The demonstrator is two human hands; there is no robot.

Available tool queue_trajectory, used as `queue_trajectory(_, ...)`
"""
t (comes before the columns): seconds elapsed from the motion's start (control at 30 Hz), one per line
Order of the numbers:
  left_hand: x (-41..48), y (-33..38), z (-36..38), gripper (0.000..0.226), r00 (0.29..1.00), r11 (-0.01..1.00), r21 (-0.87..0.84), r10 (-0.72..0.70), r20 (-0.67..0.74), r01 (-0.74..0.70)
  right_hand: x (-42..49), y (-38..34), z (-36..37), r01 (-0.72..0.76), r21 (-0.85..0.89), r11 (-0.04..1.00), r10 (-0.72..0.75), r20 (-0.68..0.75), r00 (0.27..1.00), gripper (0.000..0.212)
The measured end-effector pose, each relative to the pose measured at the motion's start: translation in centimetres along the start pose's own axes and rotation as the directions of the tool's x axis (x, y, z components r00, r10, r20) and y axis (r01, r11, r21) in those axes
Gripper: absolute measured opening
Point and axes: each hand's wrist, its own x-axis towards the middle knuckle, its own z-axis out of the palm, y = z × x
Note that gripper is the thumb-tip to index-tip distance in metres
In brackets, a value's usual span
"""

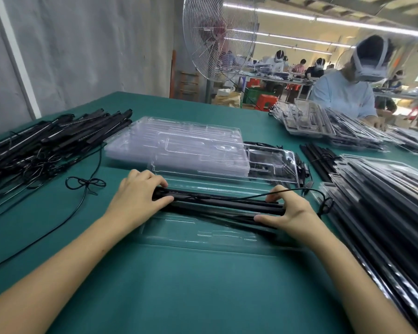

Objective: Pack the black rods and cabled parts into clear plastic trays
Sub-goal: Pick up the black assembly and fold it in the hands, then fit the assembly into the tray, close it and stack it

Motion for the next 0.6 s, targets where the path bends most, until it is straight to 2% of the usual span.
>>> queue_trajectory(0.13, 0.0, -0.1, -0.2, 0.025, 0.997, 0.995, -0.072, 0.077, 0.029, -0.075, 0.4, 0.1, 0.2, -0.075, -0.059, 0.995, 0.077, 0.033, 0.997, 0.039)
queue_trajectory(0.23, 0.1, -0.2, -0.3, 0.015, 0.993, 0.990, -0.091, 0.110, 0.043, -0.106, 0.7, 0.3, 0.2, -0.030, -0.074, 0.997, 0.031, 0.019, 0.999, 0.035)
queue_trajectory(0.33, 0.2, -0.6, -0.3, 0.013, 0.988, 0.989, -0.073, 0.133, 0.077, -0.127, 0.8, 0.7, 0.0, 0.018, -0.081, 0.997, -0.016, 0.031, 0.999, 0.023)
queue_trajectory(0.4, 0.3, -0.7, -0.3, 0.012, 0.985, 0.987, -0.088, 0.141, 0.101, -0.132, 0.9, 1.0, -0.1, 0.018, -0.131, 0.991, -0.013, 0.044, 0.999, 0.023)
queue_trajectory(0.6, 0.2, -0.6, -0.4, 0.014, 0.984, 0.989, -0.079, 0.133, 0.114, -0.125, 1.6, 0.9, -0.1, -0.087, -0.259, 0.962, 0.096, 0.023, 0.995, 0.022)
